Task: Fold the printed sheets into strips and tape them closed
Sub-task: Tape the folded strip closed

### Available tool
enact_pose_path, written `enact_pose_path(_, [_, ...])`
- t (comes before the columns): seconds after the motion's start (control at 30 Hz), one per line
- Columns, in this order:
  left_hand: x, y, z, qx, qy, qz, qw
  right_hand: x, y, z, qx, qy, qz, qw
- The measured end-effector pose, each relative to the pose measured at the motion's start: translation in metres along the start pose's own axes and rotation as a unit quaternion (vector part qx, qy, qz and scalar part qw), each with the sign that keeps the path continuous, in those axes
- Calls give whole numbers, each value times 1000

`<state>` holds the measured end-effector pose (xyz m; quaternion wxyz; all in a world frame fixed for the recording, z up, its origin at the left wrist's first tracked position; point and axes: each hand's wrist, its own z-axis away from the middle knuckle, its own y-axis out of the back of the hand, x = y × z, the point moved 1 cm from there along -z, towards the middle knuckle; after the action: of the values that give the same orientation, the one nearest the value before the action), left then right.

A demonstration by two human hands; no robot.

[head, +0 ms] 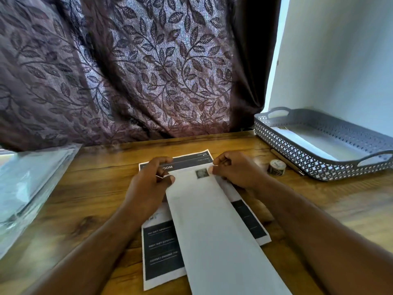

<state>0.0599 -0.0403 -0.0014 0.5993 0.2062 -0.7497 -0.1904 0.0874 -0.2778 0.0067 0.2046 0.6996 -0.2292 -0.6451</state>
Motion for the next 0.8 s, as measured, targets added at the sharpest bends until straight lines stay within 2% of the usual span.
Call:
enact_pose_path(0.07, [1,4,-5,35,19,89,995,-5,4,4,1,26,-83,996])
enact_pose_path(0.17, [1,14,-9,85,27,180,980,-12,5,9,-63,35,-164,984])
enact_pose_path(0.33, [2,24,-8,115,77,325,936,-13,0,10,-148,-7,-138,979])
enact_pose_path(0.47, [8,16,1,31,126,440,889,-14,1,13,-118,-9,-215,969])
enact_pose_path(0.53, [10,9,4,-23,122,451,884,-13,3,14,-98,-7,-264,960])
enact_pose_path(0.63, [13,-3,10,-100,112,432,890,-11,4,13,-74,-14,-280,957])
enact_pose_path(0.8, [13,-9,13,-177,117,419,883,-10,4,13,-50,-33,-288,956])
